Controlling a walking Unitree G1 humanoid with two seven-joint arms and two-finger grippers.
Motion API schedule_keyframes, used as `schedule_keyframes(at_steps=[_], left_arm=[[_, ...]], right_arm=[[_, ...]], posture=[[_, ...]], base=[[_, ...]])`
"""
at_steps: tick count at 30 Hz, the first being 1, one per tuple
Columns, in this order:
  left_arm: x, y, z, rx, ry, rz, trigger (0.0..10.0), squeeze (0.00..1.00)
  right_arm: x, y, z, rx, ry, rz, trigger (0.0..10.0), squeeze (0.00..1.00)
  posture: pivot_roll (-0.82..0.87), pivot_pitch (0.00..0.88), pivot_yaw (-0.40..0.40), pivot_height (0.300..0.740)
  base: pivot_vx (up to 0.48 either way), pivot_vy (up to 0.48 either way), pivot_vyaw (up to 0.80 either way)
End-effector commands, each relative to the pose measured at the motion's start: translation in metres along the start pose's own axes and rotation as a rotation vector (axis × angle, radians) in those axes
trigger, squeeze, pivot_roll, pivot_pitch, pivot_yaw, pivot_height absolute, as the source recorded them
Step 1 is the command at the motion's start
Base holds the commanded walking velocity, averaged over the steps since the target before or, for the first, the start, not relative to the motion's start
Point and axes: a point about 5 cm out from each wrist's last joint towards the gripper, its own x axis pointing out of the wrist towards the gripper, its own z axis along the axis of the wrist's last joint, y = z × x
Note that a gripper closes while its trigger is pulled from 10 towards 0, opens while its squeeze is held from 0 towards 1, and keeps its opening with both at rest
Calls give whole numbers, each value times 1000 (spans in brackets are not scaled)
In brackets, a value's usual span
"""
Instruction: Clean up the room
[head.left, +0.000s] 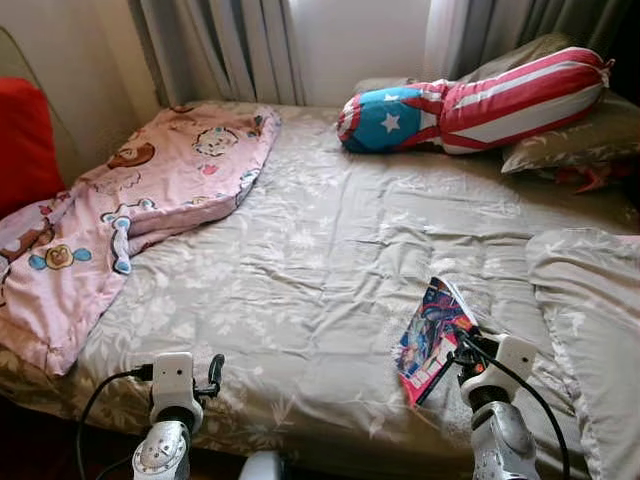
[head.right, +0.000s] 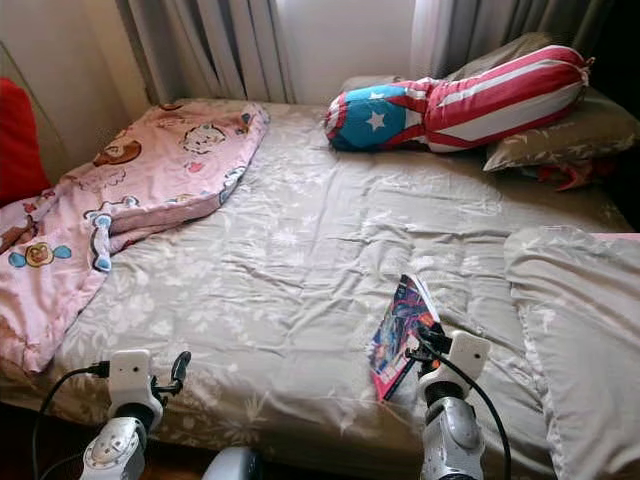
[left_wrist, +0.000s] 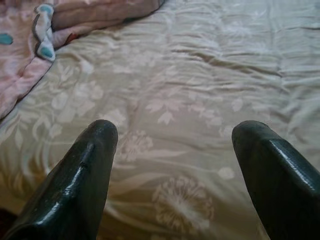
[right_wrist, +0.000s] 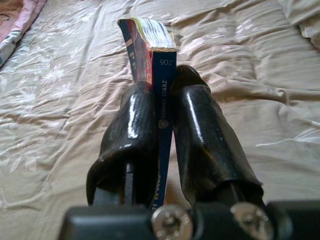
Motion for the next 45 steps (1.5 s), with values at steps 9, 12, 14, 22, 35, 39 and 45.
schedule_keyframes(at_steps=[9, 12, 14, 22, 35, 39, 45], left_arm=[[2, 2, 3, -8, -7, 8, 10000, 0], [2, 1, 3, -9, -7, 5, 10000, 0], [3, -1, 4, -11, -9, 2, 10000, 0], [4, -1, 4, -18, -11, 1, 10000, 0], [5, 0, 6, -21, -14, -6, 10000, 0], [4, 2, 7, -15, -18, -3, 10000, 0], [3, 6, 7, -7, -17, -3, 10000, 0]], right_arm=[[8, 7, 16, -13, -73, 30, 10000, 0], [9, 7, 16, -14, -75, 31, 10000, 0], [11, 8, 18, -18, -77, 35, 10000, 0], [13, 12, 23, -28, -106, 50, 10000, 0], [14, 17, 25, -29, -121, 69, 10000, 0], [14, 18, 25, -34, -122, 74, 10000, 0], [13, 18, 22, -41, -108, 74, 10000, 0]], posture=[[-5, 0, 12, 655], [-4, 0, 12, 655], [-2, 0, 10, 655], [-5, 0, 13, 655], [0, 0, 15, 655], [3, 0, 17, 655], [7, 0, 22, 655]], base=[[0, 0, 0], [0, 0, 0], [0, 0, 0], [0, 0, 0], [244, 0, 0], [313, 0, 0], [209, 0, 0]])
